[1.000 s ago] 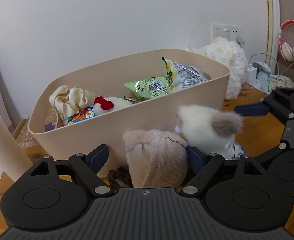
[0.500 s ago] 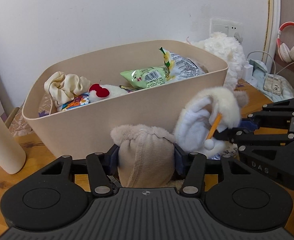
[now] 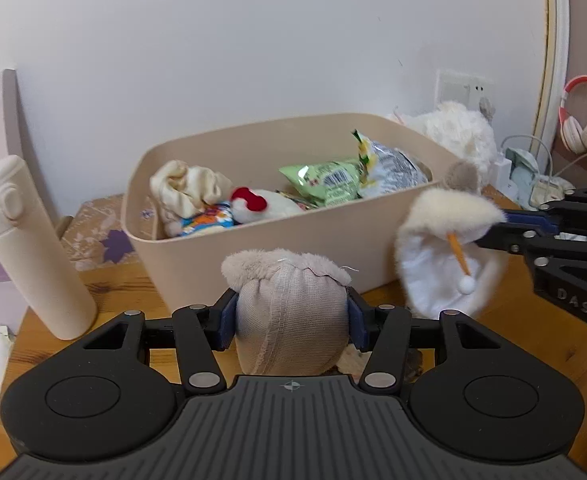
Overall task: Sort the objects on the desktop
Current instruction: 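Lift the pink hat and bunny plush into the basket and release both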
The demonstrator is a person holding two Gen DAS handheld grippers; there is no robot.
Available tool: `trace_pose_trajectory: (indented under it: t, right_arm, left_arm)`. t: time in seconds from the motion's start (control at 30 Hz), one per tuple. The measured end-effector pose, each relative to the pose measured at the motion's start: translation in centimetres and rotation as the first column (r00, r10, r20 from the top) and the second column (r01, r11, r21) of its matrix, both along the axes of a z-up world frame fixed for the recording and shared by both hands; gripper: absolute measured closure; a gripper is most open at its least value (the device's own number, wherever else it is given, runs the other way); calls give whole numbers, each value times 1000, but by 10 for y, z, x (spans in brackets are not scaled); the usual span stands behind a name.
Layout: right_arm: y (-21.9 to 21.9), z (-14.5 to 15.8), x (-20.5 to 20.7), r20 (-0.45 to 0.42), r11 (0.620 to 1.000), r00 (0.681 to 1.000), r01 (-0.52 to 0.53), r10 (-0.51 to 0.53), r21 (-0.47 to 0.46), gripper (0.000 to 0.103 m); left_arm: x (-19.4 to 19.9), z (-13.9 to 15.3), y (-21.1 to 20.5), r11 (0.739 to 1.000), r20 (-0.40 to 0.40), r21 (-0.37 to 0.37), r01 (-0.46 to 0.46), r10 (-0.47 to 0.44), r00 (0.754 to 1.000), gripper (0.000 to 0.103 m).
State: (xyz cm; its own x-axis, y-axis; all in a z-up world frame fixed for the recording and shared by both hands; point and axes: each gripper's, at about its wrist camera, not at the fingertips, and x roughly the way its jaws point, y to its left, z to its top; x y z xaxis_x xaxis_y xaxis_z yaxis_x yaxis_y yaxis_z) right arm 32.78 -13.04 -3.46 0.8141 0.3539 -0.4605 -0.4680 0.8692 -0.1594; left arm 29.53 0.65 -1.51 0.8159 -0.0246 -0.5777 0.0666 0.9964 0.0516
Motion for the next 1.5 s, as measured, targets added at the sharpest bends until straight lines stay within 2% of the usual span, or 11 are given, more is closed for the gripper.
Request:
trace_pose_trajectory:
  t: [0.37, 0.6, 0.9, 1.03, 1.23, 1.5]
  right_arm:
    - [-5, 37, -12, 88, 1000, 996, 12, -13, 15, 95]
    - [-3, 62, -8, 137, 999, 990, 20, -24, 35, 95]
    - [2, 90, 22, 141, 990, 988, 43, -62, 133, 95]
    - [8, 94, 43, 150, 986, 984, 71, -94, 149, 95]
    - [19, 91, 76, 131, 980, 983, 105, -128, 170, 95]
    - [43, 62, 115, 78, 990, 990, 114, -120, 79, 95]
  left_arm:
    - [-15, 29, 17, 1000, 66, -4, -28, 28, 997, 49]
    - [-10, 51, 25, 999, 112, 12, -46, 44, 993, 49]
    - [14, 77, 34, 996, 168, 41, -74, 66, 984, 49]
    - [31, 87, 39, 994, 192, 43, -99, 89, 977, 49]
    - [66, 84, 43, 992, 177, 32, -122, 114, 978, 49]
    - [112, 47, 38, 988, 94, 44, -147, 143, 985, 48]
